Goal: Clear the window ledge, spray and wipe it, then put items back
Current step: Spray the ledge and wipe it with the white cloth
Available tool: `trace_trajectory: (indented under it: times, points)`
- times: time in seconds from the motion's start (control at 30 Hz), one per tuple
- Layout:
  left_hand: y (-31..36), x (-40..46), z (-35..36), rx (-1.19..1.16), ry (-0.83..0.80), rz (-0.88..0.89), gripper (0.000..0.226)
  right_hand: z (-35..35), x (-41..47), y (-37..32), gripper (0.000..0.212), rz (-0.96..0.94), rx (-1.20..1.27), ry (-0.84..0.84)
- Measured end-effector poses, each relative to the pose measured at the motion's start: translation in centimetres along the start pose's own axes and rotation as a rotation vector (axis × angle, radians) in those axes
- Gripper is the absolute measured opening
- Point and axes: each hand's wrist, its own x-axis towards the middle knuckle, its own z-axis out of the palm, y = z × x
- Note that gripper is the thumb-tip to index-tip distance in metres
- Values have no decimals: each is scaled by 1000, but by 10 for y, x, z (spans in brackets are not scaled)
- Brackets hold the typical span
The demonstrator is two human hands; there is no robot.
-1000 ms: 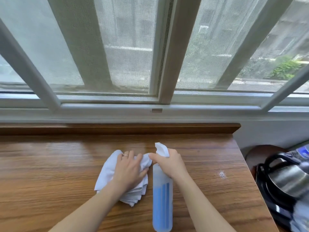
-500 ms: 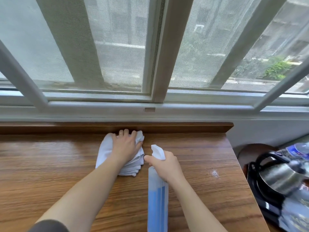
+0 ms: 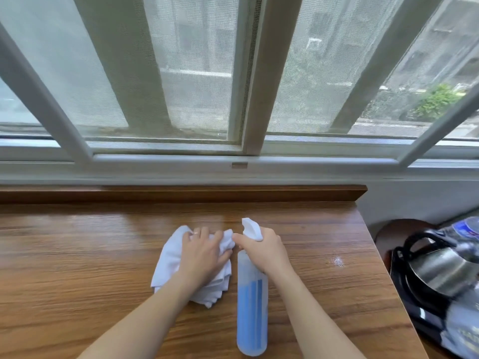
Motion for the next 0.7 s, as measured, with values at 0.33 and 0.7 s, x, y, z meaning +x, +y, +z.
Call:
trace_trajectory:
  times: [0.33,0.7]
  points:
    - [0,-26,5,-34,84,48,46,3,-12,0,33,-13,-12,-3]
    - [-11,49,-3,11,-56,-20,50,0,-13,10,29,-9,33,-24]
